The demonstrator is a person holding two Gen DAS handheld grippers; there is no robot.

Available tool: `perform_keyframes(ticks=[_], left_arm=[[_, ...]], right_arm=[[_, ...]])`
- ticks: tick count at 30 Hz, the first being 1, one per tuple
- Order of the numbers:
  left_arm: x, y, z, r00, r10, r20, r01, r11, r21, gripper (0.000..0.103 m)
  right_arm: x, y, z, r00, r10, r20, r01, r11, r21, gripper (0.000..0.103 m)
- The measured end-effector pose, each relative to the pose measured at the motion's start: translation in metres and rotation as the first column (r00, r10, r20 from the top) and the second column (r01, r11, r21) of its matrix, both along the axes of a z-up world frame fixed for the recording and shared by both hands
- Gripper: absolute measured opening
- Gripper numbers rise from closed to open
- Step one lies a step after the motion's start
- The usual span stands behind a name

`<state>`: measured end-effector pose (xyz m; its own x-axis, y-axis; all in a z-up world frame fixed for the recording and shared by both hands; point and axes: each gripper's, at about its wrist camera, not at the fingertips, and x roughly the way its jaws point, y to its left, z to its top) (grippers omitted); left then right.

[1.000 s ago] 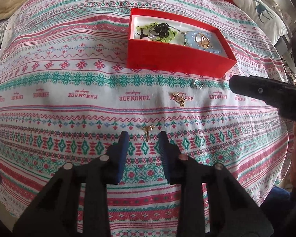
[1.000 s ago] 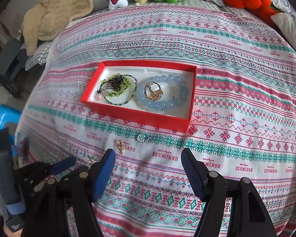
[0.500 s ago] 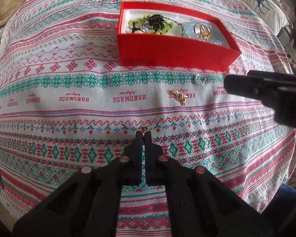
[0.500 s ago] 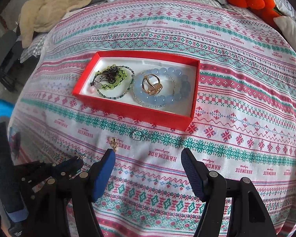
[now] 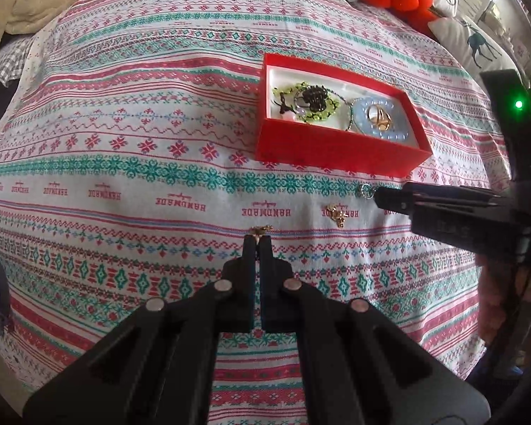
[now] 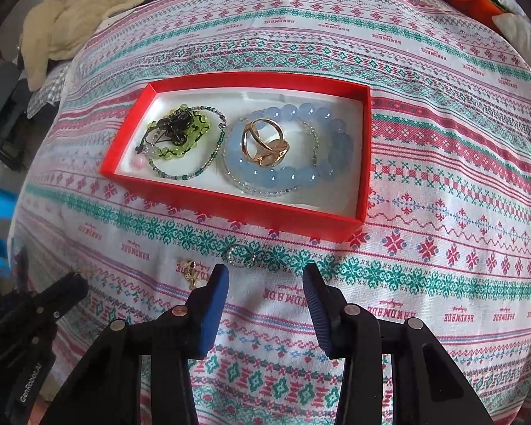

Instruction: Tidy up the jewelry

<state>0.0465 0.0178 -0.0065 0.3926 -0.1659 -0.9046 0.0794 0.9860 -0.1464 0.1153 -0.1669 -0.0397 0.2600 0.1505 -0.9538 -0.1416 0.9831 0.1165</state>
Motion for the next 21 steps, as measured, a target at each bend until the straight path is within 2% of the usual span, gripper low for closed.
perform_keyframes(ticks=[9,10,14,21], left_arm=[[0.000,0.005,0.001,1.000,0.001,0.009,-0.001,1.000,0.012,0.002],[0.001,0.005,0.002,1.000,-0.001,0.009,0.001,1.000,0.013,0.002],[0.001,0.002,0.003,1.000,-0.012,0.015,0.011,1.000,0.018,0.002],[0.000,0.000,0.006,1.000,-0.016,0.026,0.015,1.000,0.020,0.002]], right_arm=[[0.006,0.027,-0.013,0.998,0.050,-0.027,-0.051,0.998,-0.030,0.043],[0.005,0.028,-0.015,0.998,0.054,-0.026,-0.055,0.998,-0.038,0.042],[0.005,0.035,-0.019,0.997,0.082,-0.013,-0.082,0.995,-0.062,0.023],[0.005,0.041,-0.023,0.994,0.105,-0.002,-0.105,0.991,-0.084,0.016]])
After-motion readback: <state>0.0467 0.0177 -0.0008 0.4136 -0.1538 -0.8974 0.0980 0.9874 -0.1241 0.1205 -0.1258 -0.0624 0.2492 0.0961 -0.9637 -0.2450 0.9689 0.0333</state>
